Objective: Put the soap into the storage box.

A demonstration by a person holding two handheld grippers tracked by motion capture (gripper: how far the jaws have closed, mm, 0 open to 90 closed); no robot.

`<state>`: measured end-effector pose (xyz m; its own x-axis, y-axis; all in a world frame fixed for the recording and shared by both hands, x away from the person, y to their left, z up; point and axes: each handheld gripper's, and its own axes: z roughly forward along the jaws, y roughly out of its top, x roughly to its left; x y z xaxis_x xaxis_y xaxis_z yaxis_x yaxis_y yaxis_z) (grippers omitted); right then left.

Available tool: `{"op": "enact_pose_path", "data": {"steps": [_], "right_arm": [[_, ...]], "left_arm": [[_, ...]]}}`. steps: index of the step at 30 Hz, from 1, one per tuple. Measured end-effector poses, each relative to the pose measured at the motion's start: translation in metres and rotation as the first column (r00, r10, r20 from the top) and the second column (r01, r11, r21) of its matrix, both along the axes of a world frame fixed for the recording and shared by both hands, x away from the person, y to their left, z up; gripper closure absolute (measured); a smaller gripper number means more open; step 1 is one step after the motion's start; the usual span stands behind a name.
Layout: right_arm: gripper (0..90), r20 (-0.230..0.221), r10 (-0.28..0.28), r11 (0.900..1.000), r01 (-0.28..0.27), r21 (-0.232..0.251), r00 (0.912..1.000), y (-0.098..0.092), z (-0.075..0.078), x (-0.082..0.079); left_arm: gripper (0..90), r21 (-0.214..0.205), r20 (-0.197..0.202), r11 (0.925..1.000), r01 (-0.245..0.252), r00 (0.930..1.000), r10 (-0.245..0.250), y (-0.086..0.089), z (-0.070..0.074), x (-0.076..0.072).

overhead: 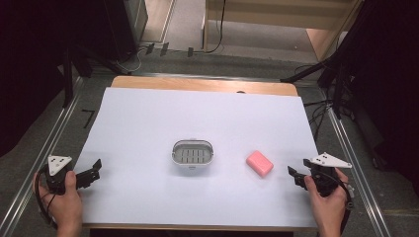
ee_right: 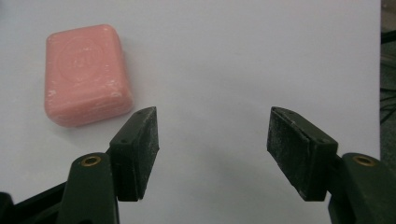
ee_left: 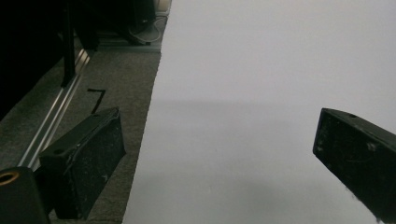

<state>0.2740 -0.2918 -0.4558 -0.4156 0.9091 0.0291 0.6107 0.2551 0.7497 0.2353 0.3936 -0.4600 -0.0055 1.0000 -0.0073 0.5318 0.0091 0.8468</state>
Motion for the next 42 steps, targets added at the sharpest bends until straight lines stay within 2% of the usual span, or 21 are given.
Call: {"op": "enact_pose_path", "data": {"steps": [3, 4, 6, 8, 10, 13, 14, 17, 18, 19, 24, 31, 37, 42], "right_arm": [[31.9, -0.049, 0.008, 1.0, -0.008, 0.001, 0.9988, 0.003, 0.003, 0.001], [28.7, -0.062, 0.019, 0.9998, -0.02, -0.005, 0.9979, 0.005, 0.004, 0.001], [28.0, -0.073, 0.035, 0.9988, -0.037, -0.032, 0.9967, 0.007, 0.006, 0.001], [23.8, -0.105, 0.049, 0.9963, -0.056, -0.065, 0.9933, 0.011, 0.008, 0.002], [17.5, -0.153, 0.069, 0.9941, -0.081, -0.072, 0.9858, 0.014, 0.007, 0.004], [18.3, -0.194, 0.077, 0.9879, -0.101, -0.118, 0.9781, 0.02, 0.008, 0.008], [19.3, -0.197, 0.079, 0.9859, -0.106, -0.13, 0.9772, 0.022, 0.008, 0.009], [18.9, -0.227, 0.109, 0.9825, -0.14, -0.123, 0.9678, 0.03, 0.013, 0.014], [18.9, -0.227, 0.109, 0.9825, -0.14, -0.123, 0.9678, 0.03, 0.013, 0.014], [16.5, -0.251, 0.132, 0.9784, -0.167, -0.122, 0.9589, 0.036, 0.016, 0.018], [13.7, -0.3, 0.173, 0.9637, -0.224, -0.145, 0.9382, 0.05, 0.024, 0.029], [12.1, -0.333, 0.218, 0.9464, -0.282, -0.157, 0.9172, 0.071, 0.029, 0.04], [12.1, -0.372, 0.208, 0.9451, -0.284, -0.162, 0.9048, 0.084, 0.026, 0.048], [12.7, -0.403, 0.189, 0.9497, -0.271, -0.158, 0.8956, 0.096, 0.024, 0.054]], "left_arm": [[1.2, 0.007, 0.015, 1.0, -0.002, 0.9999, 0.002, -0.001, 0.0, -0.001], [1.2, 0.017, 0.012, 0.9999, -0.004, 0.9999, 0.004, -0.002, 0.0, -0.001], [1.2, 0.035, 0.025, 0.9993, -0.016, 0.9996, 0.016, -0.004, 0.0, -0.002], [1.2, 0.041, 0.027, 0.9989, -0.021, 0.9994, 0.02, -0.005, 0.0, -0.003], [1.2, 0.036, 0.033, 0.9986, -0.039, 0.9988, 0.037, -0.004, 0.0, -0.003], [1.2, 0.04, 0.026, 0.9983, -0.043, 0.9988, 0.042, -0.004, 0.0, -0.002], [1.2, 0.054, 0.02, 0.9978, -0.037, 0.9992, 0.036, -0.006, 0.0, -0.002], [1.2, 0.087, -0.005, 0.9962, -0.002, 1.0, 0.002, -0.009, -0.001, 0.001], [1.2, 0.087, -0.005, 0.9962, -0.002, 1.0, 0.002, -0.009, -0.001, 0.001], [1.2, 0.091, -0.014, 0.9957, 0.016, 0.9998, -0.015, -0.01, -0.001, 0.002], [1.2, 0.065, 0.006, 0.9979, 0.001, 1.0, -0.002, -0.007, -0.001, 0.0], [1.2, 0.097, -0.004, 0.9952, 0.009, 1.0, -0.009, -0.01, -0.001, 0.001], [1.2, 0.099, -0.01, 0.9951, 0.009, 0.9999, -0.008, -0.011, -0.001, 0.001], [1.2, 0.099, -0.012, 0.9951, 0.006, 0.9999, -0.005, -0.011, -0.001, 0.002]]}}
